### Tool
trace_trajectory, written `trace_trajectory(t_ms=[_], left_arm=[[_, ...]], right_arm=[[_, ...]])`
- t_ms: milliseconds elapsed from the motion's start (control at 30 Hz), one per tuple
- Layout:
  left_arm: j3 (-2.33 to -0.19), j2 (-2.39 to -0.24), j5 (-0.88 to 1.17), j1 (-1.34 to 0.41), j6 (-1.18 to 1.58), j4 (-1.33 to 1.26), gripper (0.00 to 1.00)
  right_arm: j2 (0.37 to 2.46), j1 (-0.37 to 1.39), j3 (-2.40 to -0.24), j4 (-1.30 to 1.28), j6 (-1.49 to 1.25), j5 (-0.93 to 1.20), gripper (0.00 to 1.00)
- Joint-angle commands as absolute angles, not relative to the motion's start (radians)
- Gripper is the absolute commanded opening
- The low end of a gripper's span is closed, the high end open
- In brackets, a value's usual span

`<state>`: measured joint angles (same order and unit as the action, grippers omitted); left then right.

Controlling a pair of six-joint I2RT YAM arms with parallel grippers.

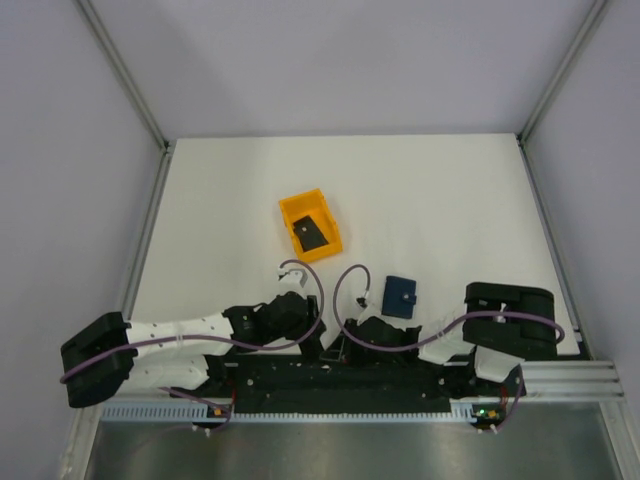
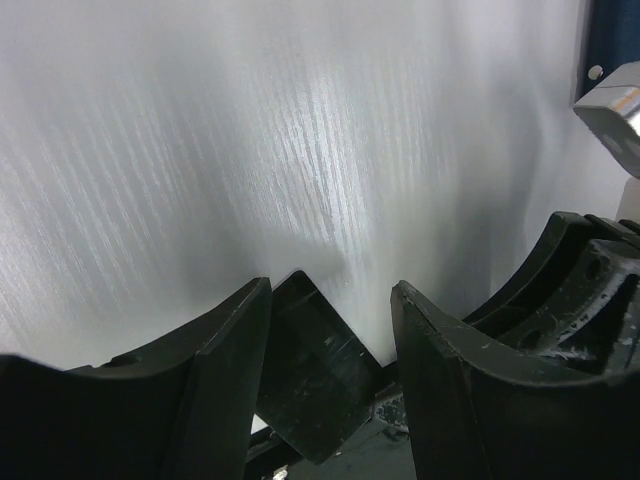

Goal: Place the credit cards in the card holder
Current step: Pick up the credit card from the center of the board.

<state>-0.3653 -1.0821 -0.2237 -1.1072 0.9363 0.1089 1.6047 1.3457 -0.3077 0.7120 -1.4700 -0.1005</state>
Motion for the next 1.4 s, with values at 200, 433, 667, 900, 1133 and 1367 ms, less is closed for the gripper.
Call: trace_trajectory(t_ms=[200, 433, 667, 900, 1133, 1367], left_arm=[[-0.371, -1.033, -0.247, -1.112, 0.927, 0.239, 0.59], [-0.509, -0.797, -0.442, -1.111, 0.904, 0.428, 0.78], [-0.531, -0.523, -0.529, -1.111, 0.859, 0.437, 0.84], [-0.479, -0.364, -0.471, -1.111, 0.807, 0.26, 0.84], [-0.436, -0.353, -0.381, -1.111, 0.813, 0.039, 0.84], [-0.425, -0.432, -0.264, -1.111, 0.825, -0.127, 0.77]], right_arm=[[1.6, 1.359, -0.281, 0.742, -1.421, -0.166, 0.0], [1.366, 1.359, -0.307, 0.539, -1.284, -0.218, 0.0], [1.015, 1.361, -0.373, 0.103, -1.166, -0.4, 0.0], [0.689, 1.356, -0.25, 0.338, -0.924, -0.469, 0.0], [0.614, 1.342, -0.219, 0.563, -0.828, -0.37, 0.0], [0.669, 1.321, -0.229, 0.69, -0.841, -0.258, 0.0]])
